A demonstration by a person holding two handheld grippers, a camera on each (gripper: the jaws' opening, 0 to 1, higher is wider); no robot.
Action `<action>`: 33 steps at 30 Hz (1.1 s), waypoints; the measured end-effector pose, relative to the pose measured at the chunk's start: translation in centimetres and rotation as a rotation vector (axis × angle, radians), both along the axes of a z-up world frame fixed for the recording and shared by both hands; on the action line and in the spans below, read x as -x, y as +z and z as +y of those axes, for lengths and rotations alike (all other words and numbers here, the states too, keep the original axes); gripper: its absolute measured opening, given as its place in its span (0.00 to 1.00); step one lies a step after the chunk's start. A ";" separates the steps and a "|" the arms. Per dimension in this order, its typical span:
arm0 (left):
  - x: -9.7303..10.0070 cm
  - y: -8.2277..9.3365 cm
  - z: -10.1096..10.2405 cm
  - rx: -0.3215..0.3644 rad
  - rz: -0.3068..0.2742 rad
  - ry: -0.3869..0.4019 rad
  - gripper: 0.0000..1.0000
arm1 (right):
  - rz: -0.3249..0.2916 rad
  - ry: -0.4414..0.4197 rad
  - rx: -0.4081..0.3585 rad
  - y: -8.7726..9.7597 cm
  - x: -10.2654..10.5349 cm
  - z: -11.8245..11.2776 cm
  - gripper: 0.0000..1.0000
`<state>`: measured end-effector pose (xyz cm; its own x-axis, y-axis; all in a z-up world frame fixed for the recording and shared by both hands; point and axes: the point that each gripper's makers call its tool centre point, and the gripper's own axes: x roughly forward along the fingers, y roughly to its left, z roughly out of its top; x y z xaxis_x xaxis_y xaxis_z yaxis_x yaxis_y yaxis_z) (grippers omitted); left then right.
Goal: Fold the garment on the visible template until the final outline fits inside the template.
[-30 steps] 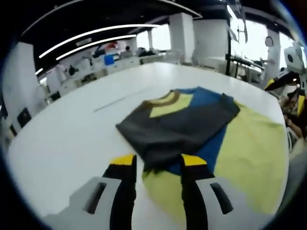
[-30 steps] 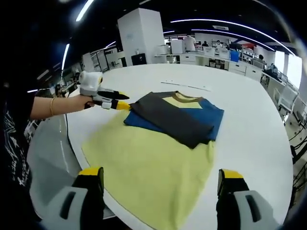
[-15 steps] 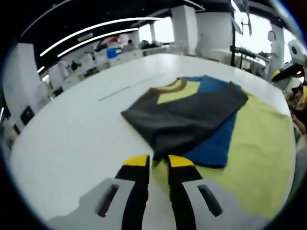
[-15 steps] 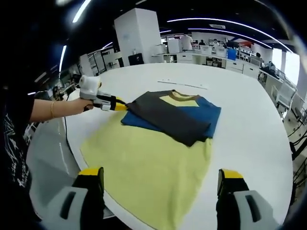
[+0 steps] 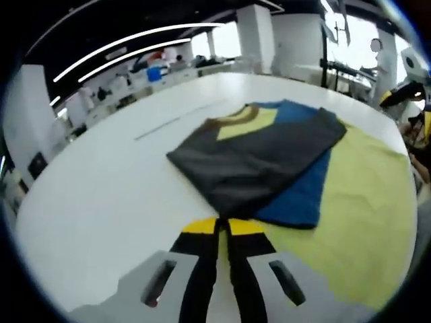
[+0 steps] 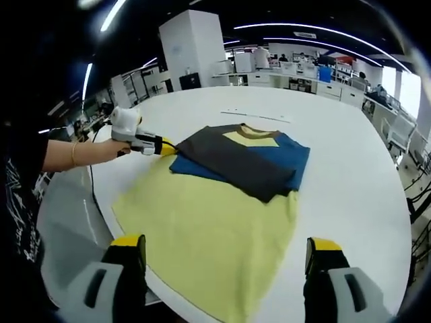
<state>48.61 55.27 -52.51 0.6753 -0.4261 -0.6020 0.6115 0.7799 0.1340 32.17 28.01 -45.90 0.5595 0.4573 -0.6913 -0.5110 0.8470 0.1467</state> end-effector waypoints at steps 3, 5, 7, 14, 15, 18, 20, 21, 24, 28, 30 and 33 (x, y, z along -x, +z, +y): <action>0.1 0.0 0.1 -0.002 0.000 0.007 0.01 | -0.002 0.000 -0.001 0.1 0.0 0.0 0.99; 0.2 -0.1 0.4 0.002 0.006 0.020 0.01 | -0.002 0.001 0.000 0.1 0.0 0.0 0.99; 0.3 -0.2 0.6 0.006 0.009 0.027 0.00 | -0.004 -0.001 0.000 0.1 0.0 0.0 0.99; 1.1 0.0 1.0 0.030 0.023 0.040 0.07 | -0.012 -0.007 -0.003 0.2 -0.1 -0.1 0.99; 1.2 0.1 1.0 0.032 0.023 0.041 0.10 | -0.012 -0.007 -0.003 0.2 -0.1 -0.1 0.99; 1.6 0.6 1.0 0.045 0.023 0.036 0.17 | -0.016 -0.008 -0.003 0.3 -0.2 -0.1 0.99; 1.9 0.9 1.0 0.065 0.026 0.041 0.23 | -0.018 -0.008 -0.003 0.3 -0.2 -0.1 0.99; 2.1 1.1 1.0 0.075 0.030 0.042 0.26 | -0.019 -0.008 -0.002 0.2 -0.3 -0.1 0.99; 3.1 1.5 1.1 0.095 0.033 0.036 0.37 | -0.023 -0.012 0.000 0.2 -0.4 -0.1 0.99; 4.3 1.8 1.3 0.119 0.043 0.033 0.50 | -0.028 -0.021 -0.004 0.1 -0.4 -0.1 0.99; 4.9 2.0 1.3 0.121 0.042 0.032 0.56 | -0.025 -0.024 0.001 0.0 -0.3 -0.2 0.99; 6.0 2.3 1.2 0.121 0.043 0.009 0.59 | -0.022 -0.020 0.005 -0.1 0.0 -0.2 0.99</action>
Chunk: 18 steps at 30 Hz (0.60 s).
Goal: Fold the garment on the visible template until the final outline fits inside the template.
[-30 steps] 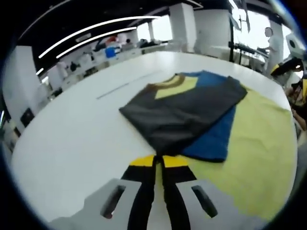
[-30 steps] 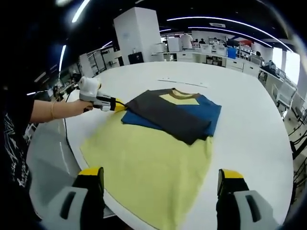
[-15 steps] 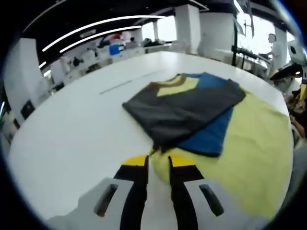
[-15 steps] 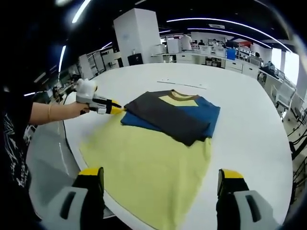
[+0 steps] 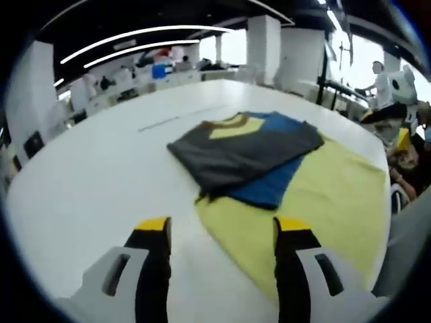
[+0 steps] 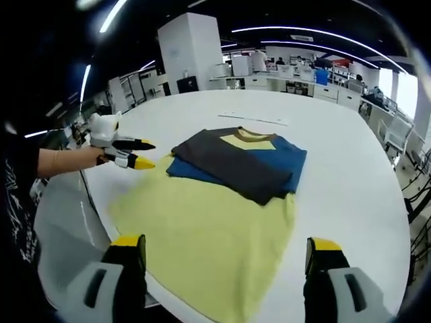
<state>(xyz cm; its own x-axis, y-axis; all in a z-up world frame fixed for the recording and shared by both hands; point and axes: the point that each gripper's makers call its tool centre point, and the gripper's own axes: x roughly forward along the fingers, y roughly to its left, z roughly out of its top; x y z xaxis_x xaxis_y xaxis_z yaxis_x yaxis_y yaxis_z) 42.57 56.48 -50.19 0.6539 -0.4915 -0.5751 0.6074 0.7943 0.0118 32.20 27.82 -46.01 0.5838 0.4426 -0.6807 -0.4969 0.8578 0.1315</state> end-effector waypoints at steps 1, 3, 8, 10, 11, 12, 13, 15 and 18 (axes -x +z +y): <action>0.4 0.1 -0.1 0.005 0.003 -0.005 0.60 | 0.002 0.002 0.001 -0.1 0.1 0.0 0.99; 1.1 0.1 -0.2 0.001 0.009 -0.011 0.66 | 0.007 0.005 0.005 -0.3 0.3 0.0 0.99; 2.9 -0.3 -0.4 0.014 0.065 -0.028 0.71 | 0.022 0.006 0.011 -0.9 0.9 0.0 0.99; 3.7 -0.5 -0.3 0.000 0.080 -0.034 0.74 | 0.032 0.006 0.019 -1.3 1.3 0.1 0.99; 4.2 -0.6 -0.4 -0.004 0.089 -0.042 0.76 | 0.036 0.007 0.022 -1.5 1.5 0.1 0.98; 4.5 -0.6 -0.4 -0.006 0.093 -0.042 0.77 | 0.040 0.006 0.024 -1.6 1.6 0.1 0.98; 4.9 -0.6 -0.5 -0.008 0.096 -0.046 0.77 | 0.043 0.002 0.027 -1.8 1.8 0.1 0.98; 5.5 -0.6 -0.6 -0.014 0.100 -0.057 0.77 | 0.049 -0.004 0.030 -2.1 2.0 -0.1 0.98; 6.6 -1.3 -0.5 -0.041 0.128 -0.060 0.77 | 0.062 -0.030 0.007 -2.4 2.5 -0.2 0.97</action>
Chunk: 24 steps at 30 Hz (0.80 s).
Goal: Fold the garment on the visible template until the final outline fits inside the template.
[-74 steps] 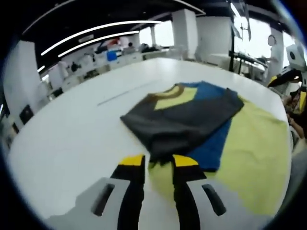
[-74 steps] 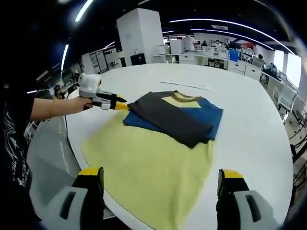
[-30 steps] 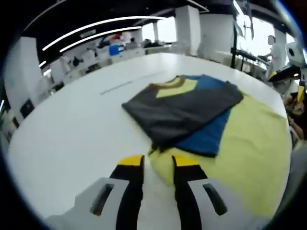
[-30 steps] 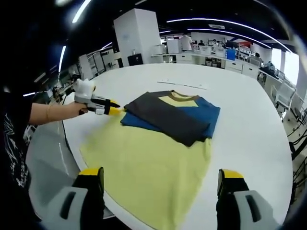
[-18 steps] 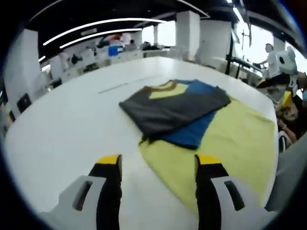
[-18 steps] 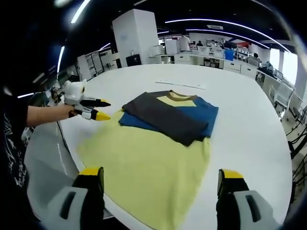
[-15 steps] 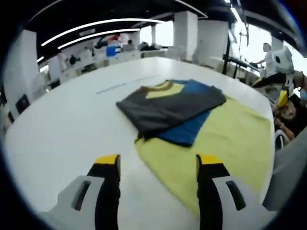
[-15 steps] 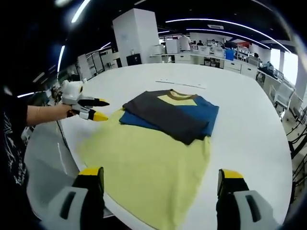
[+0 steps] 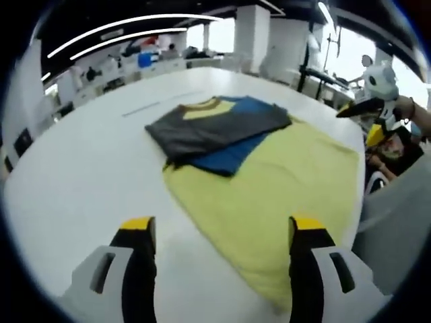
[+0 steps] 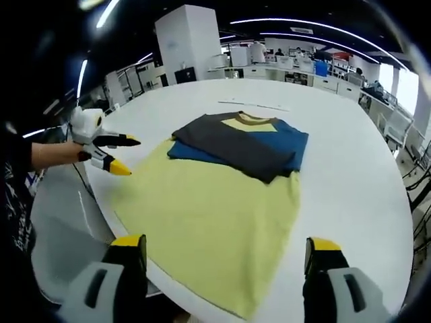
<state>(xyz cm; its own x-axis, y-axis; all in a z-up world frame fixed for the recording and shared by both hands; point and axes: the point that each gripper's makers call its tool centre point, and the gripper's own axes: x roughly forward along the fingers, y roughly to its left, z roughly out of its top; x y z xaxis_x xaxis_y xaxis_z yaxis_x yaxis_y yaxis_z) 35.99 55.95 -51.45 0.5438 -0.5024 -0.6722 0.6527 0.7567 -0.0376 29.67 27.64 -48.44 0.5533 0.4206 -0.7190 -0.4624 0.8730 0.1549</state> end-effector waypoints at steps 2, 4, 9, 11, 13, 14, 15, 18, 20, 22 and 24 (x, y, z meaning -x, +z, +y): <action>0.8 -0.7 0.0 -0.023 0.025 -0.012 0.75 | 0.019 -0.020 -0.023 -0.2 0.4 -0.1 0.96; 1.4 -0.9 0.0 -0.034 0.035 -0.011 0.71 | 0.022 -0.022 -0.024 -0.4 0.8 -0.1 0.93; 2.8 -1.5 0.3 -0.060 0.051 -0.007 0.67 | 0.064 -0.056 -0.026 -1.6 1.9 -0.8 0.80; 3.2 -1.5 0.5 -0.055 0.061 -0.002 0.63 | 0.081 -0.070 -0.007 -2.3 2.4 -1.3 0.77; 3.4 -1.4 0.6 -0.049 0.066 0.009 0.60 | 0.094 -0.094 -0.013 -2.7 2.8 -1.6 0.74; 3.6 -1.3 0.7 -0.049 0.068 0.013 0.59 | 0.101 -0.105 -0.015 -2.9 2.9 -1.7 0.72; 3.7 -1.4 1.1 -0.058 0.074 0.035 0.57 | 0.111 -0.120 -0.010 -3.2 3.0 -2.0 0.69; 4.4 -1.6 1.7 -0.089 0.081 0.049 0.48 | 0.127 -0.157 0.015 -3.9 3.4 -3.0 0.59; 4.8 -1.8 1.8 -0.089 0.099 0.048 0.45 | 0.146 -0.180 0.015 -4.2 3.6 -3.5 0.53; 5.2 -1.9 1.9 -0.081 0.115 0.063 0.44 | 0.151 -0.198 0.016 -4.3 3.7 -3.7 0.49; 5.5 -1.9 2.0 -0.075 0.121 0.069 0.41 | 0.167 -0.209 0.035 -4.6 3.9 -4.1 0.45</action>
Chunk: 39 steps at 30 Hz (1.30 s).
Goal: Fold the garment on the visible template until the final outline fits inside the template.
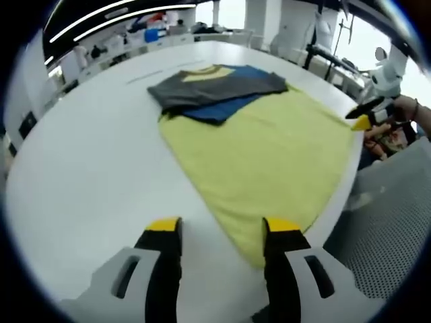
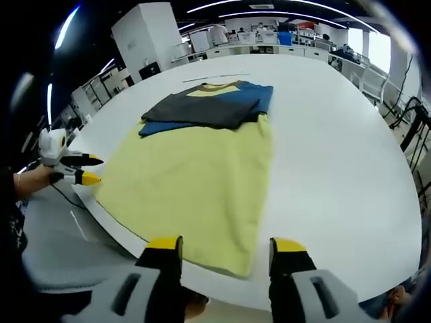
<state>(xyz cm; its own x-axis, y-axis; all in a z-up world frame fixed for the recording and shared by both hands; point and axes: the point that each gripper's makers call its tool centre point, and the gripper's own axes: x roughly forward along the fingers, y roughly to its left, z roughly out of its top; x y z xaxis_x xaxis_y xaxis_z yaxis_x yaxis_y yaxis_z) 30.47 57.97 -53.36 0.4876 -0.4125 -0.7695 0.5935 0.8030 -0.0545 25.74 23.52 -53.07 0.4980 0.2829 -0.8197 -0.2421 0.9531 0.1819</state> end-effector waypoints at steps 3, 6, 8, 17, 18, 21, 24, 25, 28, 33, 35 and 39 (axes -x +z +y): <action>0.3 -0.1 0.4 -0.006 0.004 0.017 0.34 | 0.001 0.000 0.025 -0.2 0.2 -0.3 0.38; 0.9 -0.4 0.4 0.026 0.039 0.043 0.35 | 0.005 -0.003 0.070 -0.5 0.5 -0.9 0.30; 1.1 -0.3 0.4 0.022 0.036 0.043 0.32 | 0.011 0.000 0.081 -0.8 0.7 -1.0 0.25; 2.4 -0.1 0.1 0.024 0.065 0.048 0.22 | 0.008 -0.032 0.079 -1.0 1.0 -1.3 0.17; 2.6 -0.2 0.0 0.017 0.063 0.046 0.21 | 0.006 -0.035 0.079 -1.0 1.0 -1.4 0.15; 2.6 -0.3 -0.1 -0.013 0.034 0.018 0.19 | 0.001 -0.036 0.070 -1.1 1.1 -1.2 0.09; 2.8 -0.4 -0.3 -0.017 0.052 0.024 0.16 | -0.002 -0.039 0.070 -1.1 1.0 -1.3 0.08; 2.8 -0.4 -0.3 -0.019 0.057 0.031 0.14 | -0.003 -0.042 0.071 -1.1 1.0 -1.4 0.07; 2.9 -0.5 -0.4 -0.023 0.060 0.041 0.11 | -0.007 -0.054 0.070 -1.1 0.8 -1.5 0.04; 3.2 -0.5 -0.6 -0.020 0.078 0.048 0.05 | -0.007 -0.046 0.064 -1.1 0.9 -1.2 0.01; 3.2 -0.5 -0.7 -0.025 0.081 0.053 0.04 | -0.008 -0.036 0.059 -1.1 0.9 -1.0 0.00; 3.4 -0.6 -0.6 -0.029 0.091 0.079 0.03 | -0.009 -0.026 0.067 -1.1 0.9 -0.9 0.00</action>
